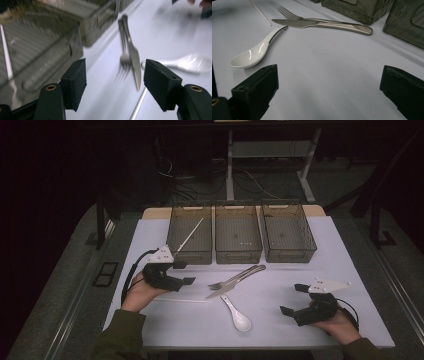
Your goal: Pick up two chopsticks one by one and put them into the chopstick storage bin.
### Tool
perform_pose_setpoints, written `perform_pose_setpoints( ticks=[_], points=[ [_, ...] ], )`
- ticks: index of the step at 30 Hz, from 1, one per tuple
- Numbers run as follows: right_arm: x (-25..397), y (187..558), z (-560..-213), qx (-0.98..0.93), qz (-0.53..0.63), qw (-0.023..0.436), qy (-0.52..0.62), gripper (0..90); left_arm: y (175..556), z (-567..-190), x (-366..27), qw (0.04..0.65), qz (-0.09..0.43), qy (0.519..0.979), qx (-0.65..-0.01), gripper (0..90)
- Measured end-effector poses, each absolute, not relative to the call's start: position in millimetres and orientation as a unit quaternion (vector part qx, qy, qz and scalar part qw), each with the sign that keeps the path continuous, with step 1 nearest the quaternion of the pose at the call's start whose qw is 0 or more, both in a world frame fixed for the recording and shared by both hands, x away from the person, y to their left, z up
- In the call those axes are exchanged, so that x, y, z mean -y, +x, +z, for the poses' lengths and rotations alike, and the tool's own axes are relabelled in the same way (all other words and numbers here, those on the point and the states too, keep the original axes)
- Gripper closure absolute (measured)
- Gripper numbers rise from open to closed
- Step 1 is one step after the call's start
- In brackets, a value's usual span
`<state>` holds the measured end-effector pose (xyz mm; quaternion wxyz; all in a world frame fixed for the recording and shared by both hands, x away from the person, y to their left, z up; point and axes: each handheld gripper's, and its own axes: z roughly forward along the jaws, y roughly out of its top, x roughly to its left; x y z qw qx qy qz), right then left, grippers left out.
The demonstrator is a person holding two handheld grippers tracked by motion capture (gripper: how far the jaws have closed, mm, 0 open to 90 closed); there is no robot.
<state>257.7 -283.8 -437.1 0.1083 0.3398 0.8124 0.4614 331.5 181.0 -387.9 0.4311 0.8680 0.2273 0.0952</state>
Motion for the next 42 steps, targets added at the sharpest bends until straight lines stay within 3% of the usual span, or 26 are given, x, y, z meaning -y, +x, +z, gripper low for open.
perform_pose_setpoints(
  ticks=[8,27,42],
  points=[
    [284,255,-435,-0.809,0.466,0.107,0.342,1.9,330,-410,-194,0.382,0.095,0.893,-0.218,37.5],
    [283,256,-435,-0.811,0.464,0.105,0.341,1.9,319,-428,-216,0.352,0.042,0.920,-0.171,70.8],
    [284,256,-435,-0.812,0.462,0.105,0.341,1.9,321,-438,-229,0.335,0.028,0.928,-0.160,78.5]
  ],
)
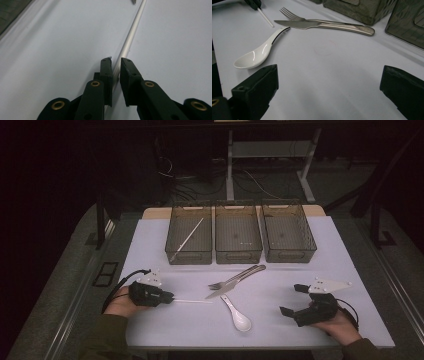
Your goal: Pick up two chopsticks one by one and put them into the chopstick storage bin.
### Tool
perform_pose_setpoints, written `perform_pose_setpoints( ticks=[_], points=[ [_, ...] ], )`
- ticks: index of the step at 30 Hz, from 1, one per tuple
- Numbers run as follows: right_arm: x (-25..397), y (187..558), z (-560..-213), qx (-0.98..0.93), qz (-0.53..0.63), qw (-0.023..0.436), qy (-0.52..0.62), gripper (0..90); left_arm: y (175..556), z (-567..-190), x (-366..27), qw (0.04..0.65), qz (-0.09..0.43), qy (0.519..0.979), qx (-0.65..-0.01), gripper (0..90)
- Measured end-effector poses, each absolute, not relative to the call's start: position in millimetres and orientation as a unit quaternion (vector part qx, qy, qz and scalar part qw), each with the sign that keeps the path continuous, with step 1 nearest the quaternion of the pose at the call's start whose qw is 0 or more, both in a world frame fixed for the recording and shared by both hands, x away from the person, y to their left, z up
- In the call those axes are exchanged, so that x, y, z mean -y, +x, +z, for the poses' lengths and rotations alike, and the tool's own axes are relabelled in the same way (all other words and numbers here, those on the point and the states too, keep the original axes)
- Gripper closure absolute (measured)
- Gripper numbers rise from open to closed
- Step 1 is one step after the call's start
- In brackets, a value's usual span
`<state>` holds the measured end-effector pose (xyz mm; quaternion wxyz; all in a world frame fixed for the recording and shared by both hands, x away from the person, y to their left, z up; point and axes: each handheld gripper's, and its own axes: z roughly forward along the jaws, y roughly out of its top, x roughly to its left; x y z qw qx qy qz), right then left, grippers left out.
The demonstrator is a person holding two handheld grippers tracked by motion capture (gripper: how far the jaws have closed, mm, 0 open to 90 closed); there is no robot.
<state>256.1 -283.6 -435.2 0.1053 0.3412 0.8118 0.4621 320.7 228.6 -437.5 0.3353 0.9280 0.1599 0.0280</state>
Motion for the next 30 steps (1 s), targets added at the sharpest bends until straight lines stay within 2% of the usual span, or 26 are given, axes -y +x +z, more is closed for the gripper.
perform_pose_setpoints(
  ticks=[15,20,30],
  points=[
    [283,256,-436,-0.814,0.462,0.103,0.338,1.9,312,-440,-225,0.345,0.013,0.928,-0.139,81.4],
    [283,256,-436,-0.814,0.462,0.103,0.337,2.0,309,-441,-226,0.353,-0.007,0.928,-0.122,83.2],
    [283,256,-435,-0.813,0.463,0.103,0.337,1.9,305,-438,-220,0.340,-0.012,0.932,-0.124,84.5]
  ],
)
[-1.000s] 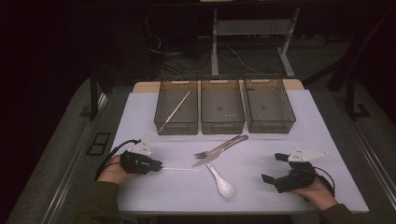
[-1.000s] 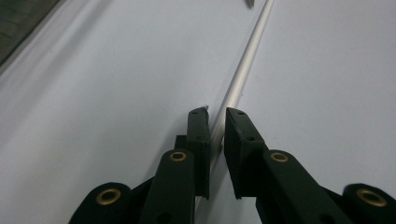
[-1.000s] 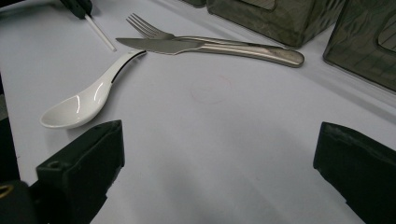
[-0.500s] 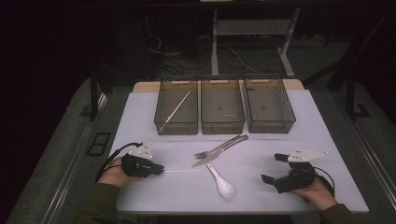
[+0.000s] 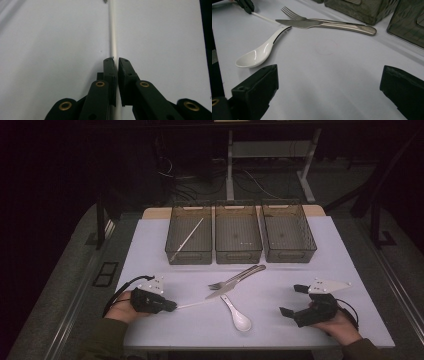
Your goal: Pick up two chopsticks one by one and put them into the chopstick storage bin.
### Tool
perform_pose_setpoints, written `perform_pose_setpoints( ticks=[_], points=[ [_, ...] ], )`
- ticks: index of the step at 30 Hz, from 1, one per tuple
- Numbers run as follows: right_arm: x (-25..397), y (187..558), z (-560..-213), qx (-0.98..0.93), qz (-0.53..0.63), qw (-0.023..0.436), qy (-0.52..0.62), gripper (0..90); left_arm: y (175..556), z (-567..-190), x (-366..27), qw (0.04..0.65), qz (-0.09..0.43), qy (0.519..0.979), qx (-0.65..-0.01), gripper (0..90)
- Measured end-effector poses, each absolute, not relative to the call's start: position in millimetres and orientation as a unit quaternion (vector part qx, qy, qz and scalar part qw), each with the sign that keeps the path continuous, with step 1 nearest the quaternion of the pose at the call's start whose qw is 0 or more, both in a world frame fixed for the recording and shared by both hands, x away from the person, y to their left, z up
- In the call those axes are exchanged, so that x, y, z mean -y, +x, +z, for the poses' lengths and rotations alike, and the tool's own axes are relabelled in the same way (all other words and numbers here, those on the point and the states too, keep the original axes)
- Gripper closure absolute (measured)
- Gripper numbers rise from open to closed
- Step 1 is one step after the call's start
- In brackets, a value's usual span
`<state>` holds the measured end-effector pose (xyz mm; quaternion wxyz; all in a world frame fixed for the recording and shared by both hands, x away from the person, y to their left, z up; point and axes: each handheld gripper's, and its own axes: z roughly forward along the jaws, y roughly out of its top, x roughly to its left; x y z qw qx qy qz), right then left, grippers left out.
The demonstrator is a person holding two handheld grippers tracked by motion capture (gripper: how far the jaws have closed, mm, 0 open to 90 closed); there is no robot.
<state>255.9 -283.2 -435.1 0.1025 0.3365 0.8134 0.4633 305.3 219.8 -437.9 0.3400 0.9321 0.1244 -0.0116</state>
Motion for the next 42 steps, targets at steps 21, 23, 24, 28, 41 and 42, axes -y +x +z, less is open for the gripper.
perform_pose_setpoints(
  ticks=[21,23,24,28,41,42],
  points=[
    [283,256,-435,-0.813,0.463,0.103,0.338,1.9,303,-402,-219,0.420,0.019,0.890,-0.174,84.5],
    [283,256,-435,-0.813,0.463,0.102,0.338,1.9,303,-399,-219,0.428,0.025,0.885,-0.180,84.5],
    [283,256,-435,-0.813,0.463,0.102,0.338,2.0,303,-397,-219,0.430,0.029,0.884,-0.182,84.5],
    [283,256,-435,-0.813,0.463,0.102,0.338,1.9,305,-388,-217,0.445,0.043,0.873,-0.193,84.5],
    [284,256,-434,-0.811,0.464,0.103,0.341,1.9,327,-355,-203,0.455,0.087,0.857,-0.227,84.9],
    [284,256,-434,-0.811,0.465,0.103,0.342,1.9,330,-352,-202,0.455,0.088,0.855,-0.231,84.9]
  ],
)
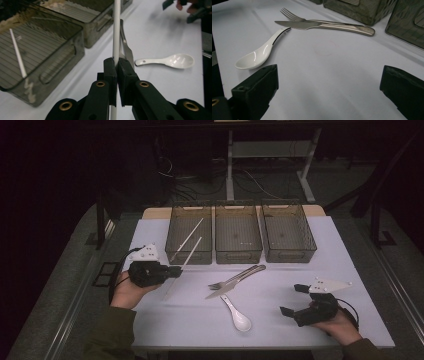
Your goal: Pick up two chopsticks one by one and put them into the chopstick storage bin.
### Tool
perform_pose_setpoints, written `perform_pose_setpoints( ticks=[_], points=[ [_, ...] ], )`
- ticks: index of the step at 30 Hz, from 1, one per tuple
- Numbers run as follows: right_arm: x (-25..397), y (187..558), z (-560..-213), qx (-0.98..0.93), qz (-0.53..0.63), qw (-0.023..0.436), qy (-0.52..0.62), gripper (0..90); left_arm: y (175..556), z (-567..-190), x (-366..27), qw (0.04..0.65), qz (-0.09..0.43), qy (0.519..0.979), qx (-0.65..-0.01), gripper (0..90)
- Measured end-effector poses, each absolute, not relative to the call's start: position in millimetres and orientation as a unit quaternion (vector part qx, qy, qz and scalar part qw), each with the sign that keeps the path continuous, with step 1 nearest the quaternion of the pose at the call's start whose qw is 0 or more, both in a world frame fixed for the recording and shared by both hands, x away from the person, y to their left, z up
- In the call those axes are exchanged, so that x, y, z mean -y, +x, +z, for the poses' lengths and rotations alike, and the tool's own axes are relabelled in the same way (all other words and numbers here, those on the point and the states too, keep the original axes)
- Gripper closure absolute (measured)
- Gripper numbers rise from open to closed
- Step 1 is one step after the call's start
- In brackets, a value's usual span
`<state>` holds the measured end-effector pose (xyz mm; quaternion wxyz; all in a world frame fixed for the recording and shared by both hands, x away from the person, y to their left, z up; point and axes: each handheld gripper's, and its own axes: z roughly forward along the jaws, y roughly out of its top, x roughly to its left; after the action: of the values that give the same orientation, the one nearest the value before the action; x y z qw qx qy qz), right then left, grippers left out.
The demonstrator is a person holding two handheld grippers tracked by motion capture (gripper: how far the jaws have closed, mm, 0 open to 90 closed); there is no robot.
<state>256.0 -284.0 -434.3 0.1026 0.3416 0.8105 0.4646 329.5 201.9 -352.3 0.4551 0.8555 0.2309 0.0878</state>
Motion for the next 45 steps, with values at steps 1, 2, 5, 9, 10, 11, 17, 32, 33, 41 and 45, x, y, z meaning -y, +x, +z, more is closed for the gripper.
perform_pose_setpoints(
  ticks=[1,2,5,9,10,11,17,32,33,41,45],
  points=[
    [284,256,-434,-0.810,0.465,0.103,0.342,1.9,332,-350,-201,0.452,0.089,0.856,-0.234,84.9],
    [284,256,-434,-0.810,0.465,0.102,0.342,1.9,335,-348,-199,0.449,0.092,0.856,-0.238,84.9],
    [285,256,-434,-0.809,0.466,0.102,0.343,1.9,344,-338,-194,0.442,0.100,0.856,-0.249,84.9],
    [285,255,-434,-0.809,0.466,0.102,0.344,2.0,358,-323,-188,0.431,0.116,0.856,-0.263,84.9],
    [284,255,-434,-0.808,0.466,0.099,0.346,1.9,362,-319,-186,0.431,0.119,0.855,-0.264,84.9],
    [285,256,-434,-0.808,0.468,0.102,0.344,1.9,366,-315,-185,0.433,0.120,0.853,-0.265,84.9],
    [285,256,-433,-0.807,0.469,0.102,0.343,2.0,390,-292,-176,0.434,0.137,0.849,-0.268,84.9],
    [286,256,-432,-0.805,0.473,0.101,0.343,1.9,456,-290,-161,0.427,0.170,0.837,-0.297,84.8],
    [287,256,-432,-0.804,0.473,0.101,0.344,1.9,460,-292,-160,0.423,0.171,0.838,-0.300,84.8],
    [286,255,-432,-0.805,0.475,0.100,0.341,1.9,474,-317,-159,0.408,0.160,0.836,-0.331,84.8],
    [286,256,-432,-0.805,0.475,0.099,0.341,1.9,478,-331,-156,0.383,0.150,0.848,-0.334,84.8]
  ],
)
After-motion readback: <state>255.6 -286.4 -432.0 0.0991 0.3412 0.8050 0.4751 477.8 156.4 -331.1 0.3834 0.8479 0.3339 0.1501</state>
